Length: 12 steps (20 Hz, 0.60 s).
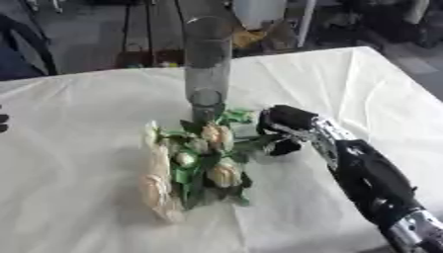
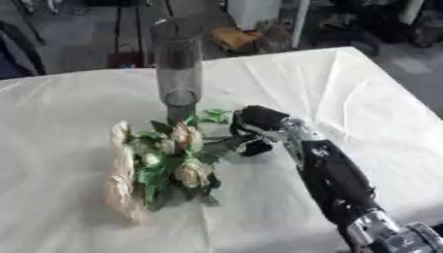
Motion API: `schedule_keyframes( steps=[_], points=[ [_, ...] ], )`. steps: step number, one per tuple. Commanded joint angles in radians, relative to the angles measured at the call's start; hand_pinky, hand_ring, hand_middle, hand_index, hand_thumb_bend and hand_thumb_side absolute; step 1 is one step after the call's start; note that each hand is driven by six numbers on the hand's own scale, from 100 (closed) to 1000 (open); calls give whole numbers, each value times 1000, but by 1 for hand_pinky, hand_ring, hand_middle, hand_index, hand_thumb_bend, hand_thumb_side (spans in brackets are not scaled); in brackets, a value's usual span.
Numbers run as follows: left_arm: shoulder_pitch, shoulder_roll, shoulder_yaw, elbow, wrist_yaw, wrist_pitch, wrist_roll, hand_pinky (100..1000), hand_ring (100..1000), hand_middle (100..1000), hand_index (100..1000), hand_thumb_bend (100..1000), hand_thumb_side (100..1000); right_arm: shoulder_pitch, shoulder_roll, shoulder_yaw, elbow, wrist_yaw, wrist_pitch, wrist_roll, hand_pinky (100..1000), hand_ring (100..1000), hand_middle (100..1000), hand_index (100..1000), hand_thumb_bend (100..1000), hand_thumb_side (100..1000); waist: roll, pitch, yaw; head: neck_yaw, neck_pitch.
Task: Arrange flowers into the vase.
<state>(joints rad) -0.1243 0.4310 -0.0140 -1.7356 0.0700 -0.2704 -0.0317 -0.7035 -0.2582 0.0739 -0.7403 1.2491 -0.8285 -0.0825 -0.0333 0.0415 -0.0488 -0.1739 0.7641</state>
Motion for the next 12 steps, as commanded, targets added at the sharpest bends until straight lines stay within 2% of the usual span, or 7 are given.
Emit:
schedule_keyframes(
  steps=[1,8,12],
  points=[
    [-10,12,7,-21,3,0,3,763,747,741,790,722,961,-13,-16,-10,-3,6,5,-43,100,114,100,305,100,597,3,-9,-1,-1,0],
    [-11,12,7,-21,4,0,3,763,747,741,790,723,960,-7,-9,-21,24,-22,18,-77,100,100,100,298,100,643,4,-10,0,-1,0],
    [-12,12,7,-22,5,0,3,763,747,741,790,723,960,-2,-5,-25,30,-54,30,-79,100,100,100,293,100,703,5,-10,0,-2,-2]
  ],
)
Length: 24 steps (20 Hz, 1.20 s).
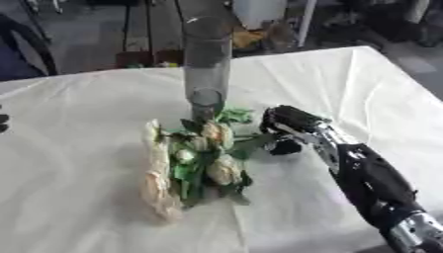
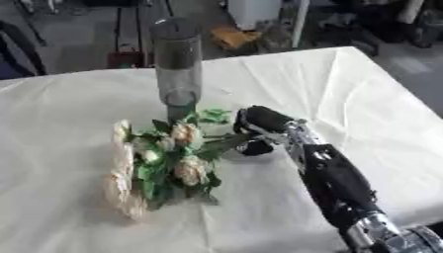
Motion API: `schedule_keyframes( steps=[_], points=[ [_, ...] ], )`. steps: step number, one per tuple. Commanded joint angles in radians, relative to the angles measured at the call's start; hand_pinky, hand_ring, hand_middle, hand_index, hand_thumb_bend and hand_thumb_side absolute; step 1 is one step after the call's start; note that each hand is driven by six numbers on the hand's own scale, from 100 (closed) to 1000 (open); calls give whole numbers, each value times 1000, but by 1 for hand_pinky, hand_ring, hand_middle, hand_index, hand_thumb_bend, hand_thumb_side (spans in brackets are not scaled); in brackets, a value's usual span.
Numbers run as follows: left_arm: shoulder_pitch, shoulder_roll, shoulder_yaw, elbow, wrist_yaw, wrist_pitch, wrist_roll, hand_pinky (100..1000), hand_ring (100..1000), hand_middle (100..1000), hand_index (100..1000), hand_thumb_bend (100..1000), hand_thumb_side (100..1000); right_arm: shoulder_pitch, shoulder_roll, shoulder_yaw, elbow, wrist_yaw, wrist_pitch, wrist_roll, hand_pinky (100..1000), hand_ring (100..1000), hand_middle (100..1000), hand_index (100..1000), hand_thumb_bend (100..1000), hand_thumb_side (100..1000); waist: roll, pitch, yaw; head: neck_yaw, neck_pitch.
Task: Arrange flowers into the vase.
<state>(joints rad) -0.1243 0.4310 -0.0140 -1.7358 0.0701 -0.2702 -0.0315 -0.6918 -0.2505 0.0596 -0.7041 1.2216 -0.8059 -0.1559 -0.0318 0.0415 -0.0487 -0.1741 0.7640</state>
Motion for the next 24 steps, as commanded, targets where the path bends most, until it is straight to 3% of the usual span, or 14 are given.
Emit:
schedule_keyframes(
  steps=[1,6,8,15,24],
  points=[
    [-12,12,7,-22,4,0,3,763,747,741,790,723,960,-12,-12,-12,-7,-33,11,-4,100,100,100,290,100,746,4,-9,0,-2,-2],
    [-12,11,7,-22,5,0,3,763,747,741,789,720,957,-8,-8,-15,-20,-56,26,-6,100,100,100,262,100,937,5,-8,1,-3,-2],
    [-12,11,7,-22,5,0,3,763,747,741,789,723,961,-6,-7,-17,-26,-65,34,-18,100,100,100,205,100,1000,6,-8,1,-3,-2],
    [-13,10,7,-21,6,0,3,763,746,740,789,723,961,-3,-11,-21,-37,-85,50,-50,100,100,100,109,100,1000,5,-7,1,-4,-3],
    [-12,10,8,-21,7,1,3,762,746,740,789,724,960,-23,-29,-40,-65,-106,78,-44,100,100,100,100,100,1000,4,-9,0,-4,-5]
  ],
)
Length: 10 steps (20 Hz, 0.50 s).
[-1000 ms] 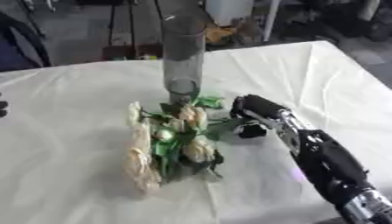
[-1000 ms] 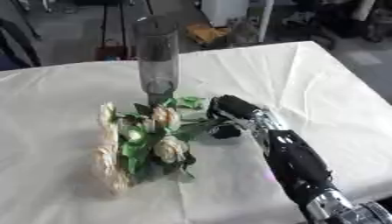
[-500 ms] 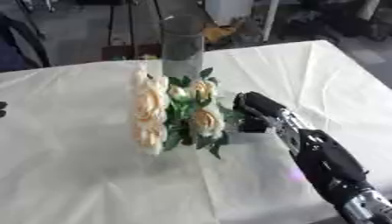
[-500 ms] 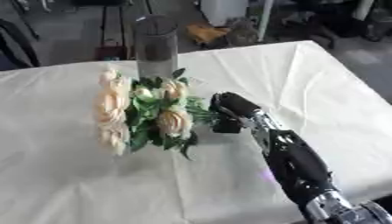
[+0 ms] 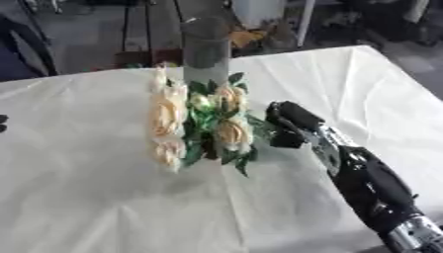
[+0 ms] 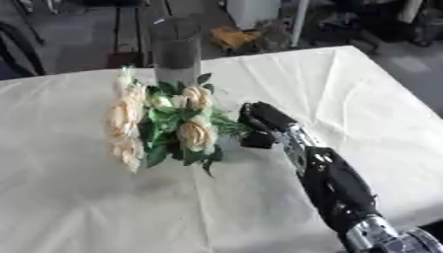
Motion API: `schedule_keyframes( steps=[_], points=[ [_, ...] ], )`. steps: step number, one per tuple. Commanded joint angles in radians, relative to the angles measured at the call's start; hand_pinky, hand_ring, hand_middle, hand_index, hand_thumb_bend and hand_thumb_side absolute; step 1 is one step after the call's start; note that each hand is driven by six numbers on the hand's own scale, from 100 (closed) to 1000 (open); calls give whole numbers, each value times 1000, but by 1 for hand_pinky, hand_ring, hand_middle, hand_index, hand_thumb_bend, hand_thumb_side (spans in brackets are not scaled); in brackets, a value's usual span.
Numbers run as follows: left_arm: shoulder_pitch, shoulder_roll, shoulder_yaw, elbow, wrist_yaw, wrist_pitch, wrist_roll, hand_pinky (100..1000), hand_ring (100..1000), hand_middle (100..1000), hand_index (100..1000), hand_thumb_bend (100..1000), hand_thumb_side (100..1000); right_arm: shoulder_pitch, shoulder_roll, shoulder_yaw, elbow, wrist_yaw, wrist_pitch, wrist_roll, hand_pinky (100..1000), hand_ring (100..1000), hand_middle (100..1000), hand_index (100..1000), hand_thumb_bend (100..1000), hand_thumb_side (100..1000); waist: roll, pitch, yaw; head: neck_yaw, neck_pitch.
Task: Arrange flowers into the vase.
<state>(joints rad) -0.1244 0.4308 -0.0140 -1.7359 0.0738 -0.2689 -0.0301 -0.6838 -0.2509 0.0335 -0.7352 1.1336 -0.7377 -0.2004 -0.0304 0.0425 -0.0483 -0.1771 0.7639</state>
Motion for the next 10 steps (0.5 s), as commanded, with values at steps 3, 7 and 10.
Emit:
schedule_keyframes(
  steps=[3,7,10],
  points=[
    [-12,11,8,-21,4,-1,2,762,746,740,789,724,959,-44,-38,-25,-48,-30,24,6,100,100,100,100,100,1000,2,-11,0,0,-6],
    [-12,12,8,-22,4,-1,2,762,746,740,789,725,959,-78,-51,-38,-63,-36,44,15,100,100,100,100,100,1000,2,-13,0,-2,-8],
    [-11,12,7,-21,5,0,2,762,745,740,789,725,959,-116,-61,-48,-71,-29,58,14,100,100,100,100,100,1000,2,-14,0,-2,-11]
  ],
)
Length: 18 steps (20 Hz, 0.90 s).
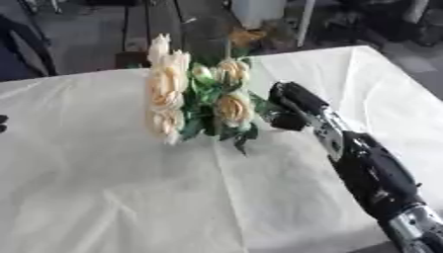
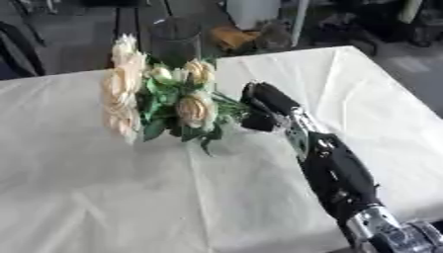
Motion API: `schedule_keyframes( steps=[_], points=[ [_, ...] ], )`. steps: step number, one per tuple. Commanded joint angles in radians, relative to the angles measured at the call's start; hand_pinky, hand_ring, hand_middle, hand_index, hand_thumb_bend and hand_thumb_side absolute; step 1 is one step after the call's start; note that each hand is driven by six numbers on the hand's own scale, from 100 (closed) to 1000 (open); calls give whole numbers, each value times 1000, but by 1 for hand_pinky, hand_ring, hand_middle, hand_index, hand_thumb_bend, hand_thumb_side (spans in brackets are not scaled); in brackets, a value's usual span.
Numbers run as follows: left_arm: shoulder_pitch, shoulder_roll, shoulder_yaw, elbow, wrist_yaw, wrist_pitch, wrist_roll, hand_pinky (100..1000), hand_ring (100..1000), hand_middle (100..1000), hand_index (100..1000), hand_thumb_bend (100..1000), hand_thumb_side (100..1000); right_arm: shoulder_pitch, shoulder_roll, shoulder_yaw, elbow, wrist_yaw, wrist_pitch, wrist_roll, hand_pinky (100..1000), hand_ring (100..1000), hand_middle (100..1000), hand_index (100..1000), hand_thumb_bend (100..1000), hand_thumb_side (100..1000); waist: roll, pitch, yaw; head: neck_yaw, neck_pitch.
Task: Arrange flowers into the vase.
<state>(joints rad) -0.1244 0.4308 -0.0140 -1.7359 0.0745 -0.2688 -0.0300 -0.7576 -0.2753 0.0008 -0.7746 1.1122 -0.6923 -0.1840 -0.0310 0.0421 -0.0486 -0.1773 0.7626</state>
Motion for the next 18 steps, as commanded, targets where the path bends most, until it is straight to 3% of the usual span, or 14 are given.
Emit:
schedule_keyframes(
  steps=[1,12,18],
  points=[
    [-11,12,7,-21,4,0,1,762,745,740,789,725,959,-55,-40,-18,-34,-4,18,-3,100,100,100,100,100,1000,2,-14,0,-2,-10],
    [-8,15,5,-21,5,0,0,762,745,739,789,726,957,-164,-69,-42,-35,27,43,-28,100,100,100,101,100,1000,2,-23,2,-6,-13],
    [-7,16,1,-21,9,1,-3,762,745,739,788,727,956,-271,-53,-71,-12,-2,74,-15,100,100,100,101,100,1000,3,-33,9,-11,-21]
  ],
)
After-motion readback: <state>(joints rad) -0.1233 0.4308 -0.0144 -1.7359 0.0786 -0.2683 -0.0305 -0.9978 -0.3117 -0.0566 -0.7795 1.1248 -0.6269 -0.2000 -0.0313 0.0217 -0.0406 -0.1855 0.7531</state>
